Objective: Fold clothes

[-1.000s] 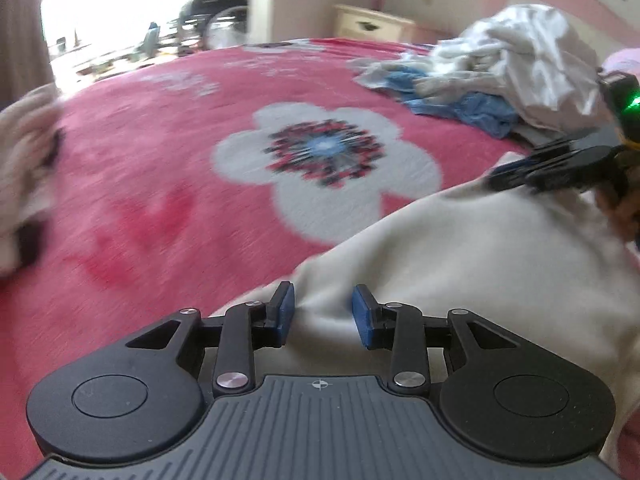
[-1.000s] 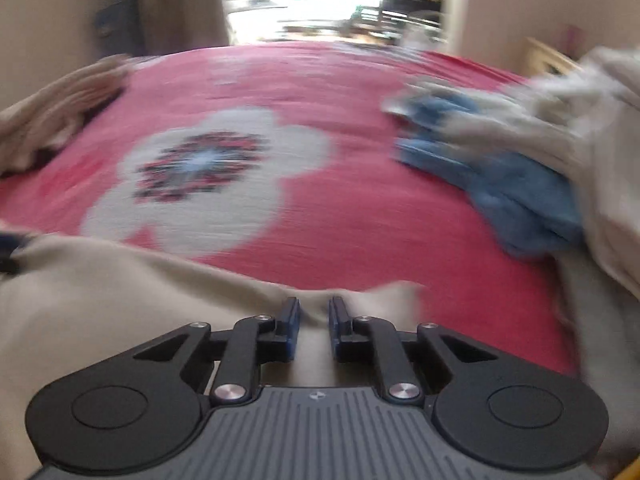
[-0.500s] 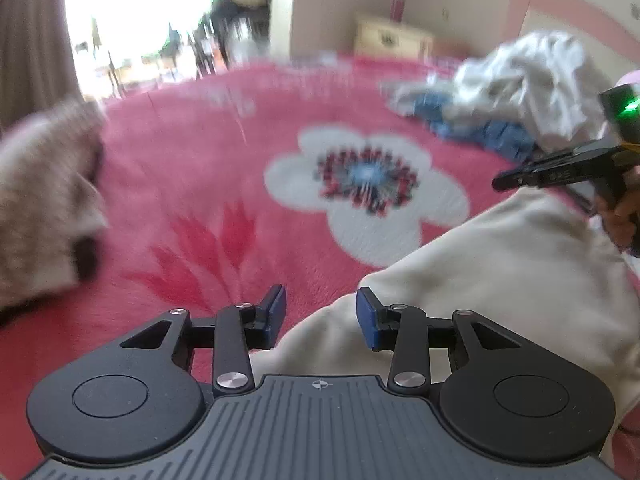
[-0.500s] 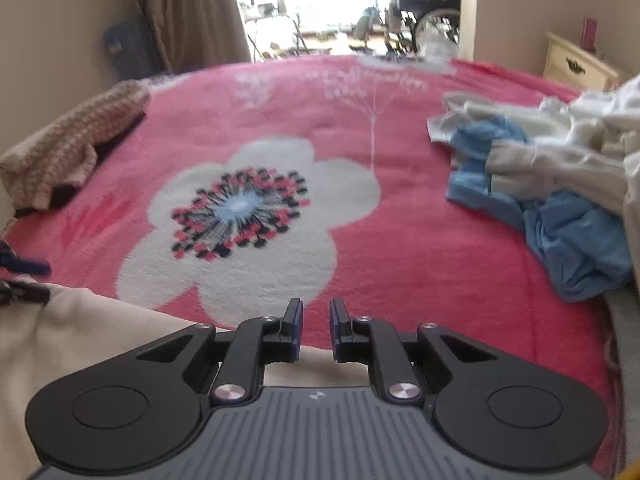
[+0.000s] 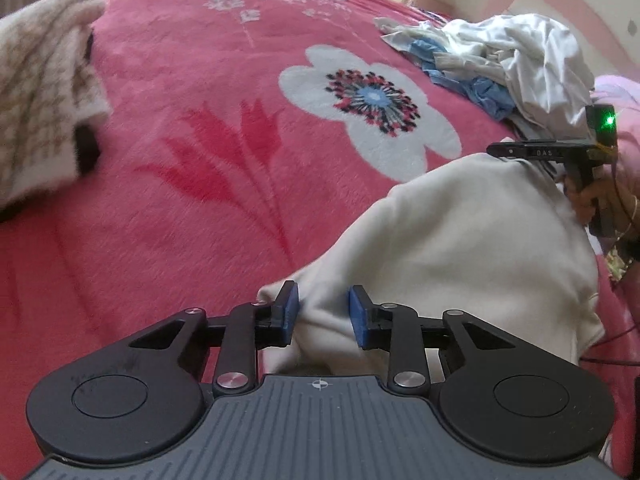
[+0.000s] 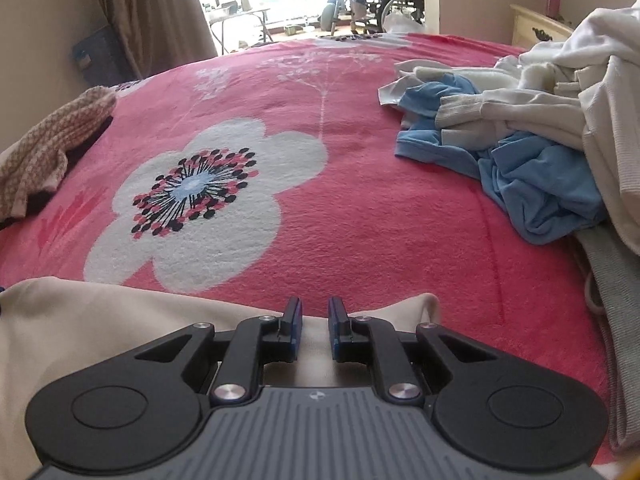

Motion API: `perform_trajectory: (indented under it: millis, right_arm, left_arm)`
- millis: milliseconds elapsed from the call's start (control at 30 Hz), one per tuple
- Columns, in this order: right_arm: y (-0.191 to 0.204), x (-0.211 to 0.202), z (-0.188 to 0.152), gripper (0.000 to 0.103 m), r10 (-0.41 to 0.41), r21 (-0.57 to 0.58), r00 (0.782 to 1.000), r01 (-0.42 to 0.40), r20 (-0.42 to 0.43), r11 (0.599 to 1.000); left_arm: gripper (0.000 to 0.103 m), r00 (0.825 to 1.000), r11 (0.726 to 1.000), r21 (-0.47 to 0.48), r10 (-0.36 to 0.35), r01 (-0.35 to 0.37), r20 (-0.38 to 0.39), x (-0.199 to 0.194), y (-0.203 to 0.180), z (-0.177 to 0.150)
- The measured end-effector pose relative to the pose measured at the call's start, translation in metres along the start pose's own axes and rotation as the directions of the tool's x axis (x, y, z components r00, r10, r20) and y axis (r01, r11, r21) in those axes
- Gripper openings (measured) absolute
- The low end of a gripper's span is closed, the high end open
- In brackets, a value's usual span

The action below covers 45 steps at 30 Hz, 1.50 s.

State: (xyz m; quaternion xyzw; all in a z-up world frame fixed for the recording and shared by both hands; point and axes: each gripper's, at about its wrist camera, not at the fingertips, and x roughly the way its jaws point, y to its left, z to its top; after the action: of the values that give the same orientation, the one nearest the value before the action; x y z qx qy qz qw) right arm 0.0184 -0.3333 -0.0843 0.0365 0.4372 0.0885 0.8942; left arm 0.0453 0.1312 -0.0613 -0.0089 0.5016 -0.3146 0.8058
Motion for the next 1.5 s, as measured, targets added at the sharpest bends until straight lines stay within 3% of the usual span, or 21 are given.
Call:
perform_trajectory:
  millis: [100,233,333,467,567,633,833,900,1033,1267,1367,1467,1500]
  right_arm:
    - [-0.001,0.000,0.000,0.013,0.004,-0.003,1.000,-0.004,0.001,1.000]
    - [0.000,0.001,0.000,0.013,0.002,-0.003,1.000,-0.002,0.003,1.000]
    - [0.000,0.001,0.000,0.014,-0.002,0.004,1.000,0.002,0.002,1.000]
    - [0.001,0.001,0.001,0.014,-0.008,-0.002,1.000,0.008,-0.001,1.000]
    - [0.002,0.001,0.001,0.014,-0.013,0.004,1.000,0.013,-0.003,1.000]
    - [0.002,0.001,0.001,0.014,-0.015,0.006,1.000,0.015,-0.003,1.000]
    - [0.001,0.002,0.000,0.014,-0.013,0.006,1.000,0.013,0.002,1.000]
    - [0.001,0.001,-0.001,0.014,-0.013,0.003,1.000,0.013,0.006,1.000]
    - [0.002,0.001,-0.003,0.014,-0.016,-0.012,1.000,0.017,0.019,1.000]
    - [0.009,-0.001,0.000,0.015,-0.042,-0.060,0.999,0.043,0.021,0.997]
    - [0.014,-0.009,0.007,0.016,-0.038,-0.069,0.998,0.041,0.045,0.997]
    - [0.022,-0.015,0.012,0.016,0.006,-0.071,0.998,-0.001,0.062,0.997]
    - [0.027,-0.015,0.012,0.016,0.023,-0.084,0.998,-0.018,0.058,0.996]
  left_arm:
    - [0.036,0.999,0.999,-0.026,0.045,-0.046,-0.019,-0.006,0.007,-0.004]
    - [0.035,0.998,0.996,-0.089,0.034,-0.030,0.049,-0.027,0.008,-0.005]
    - [0.035,0.997,0.983,-0.182,-0.016,0.028,0.070,-0.025,0.013,0.000]
    - [0.036,0.995,0.939,-0.339,-0.026,0.057,0.094,-0.009,0.030,0.005]
    - [0.035,0.993,0.873,-0.479,-0.035,0.086,0.115,0.004,0.049,0.005]
    - [0.034,0.995,0.845,-0.529,-0.034,0.081,0.098,0.014,0.054,0.004]
    - [0.012,0.998,0.875,-0.485,0.024,0.005,0.053,0.014,0.035,0.006]
    - [0.010,0.997,0.886,-0.464,0.059,-0.026,0.057,0.008,0.023,0.006]
    - [0.009,0.982,0.920,-0.372,0.168,-0.125,0.087,-0.003,0.004,0.004]
    - [0.011,0.971,0.915,-0.356,0.228,-0.189,0.070,0.004,0.007,0.002]
    - [0.016,0.956,0.905,-0.356,0.280,-0.233,0.087,-0.008,0.007,0.003]
    - [0.014,0.919,0.886,-0.327,0.380,-0.329,0.108,-0.018,0.002,0.008]
    - [0.014,0.915,0.891,-0.309,0.385,-0.333,0.123,-0.018,-0.002,0.011]
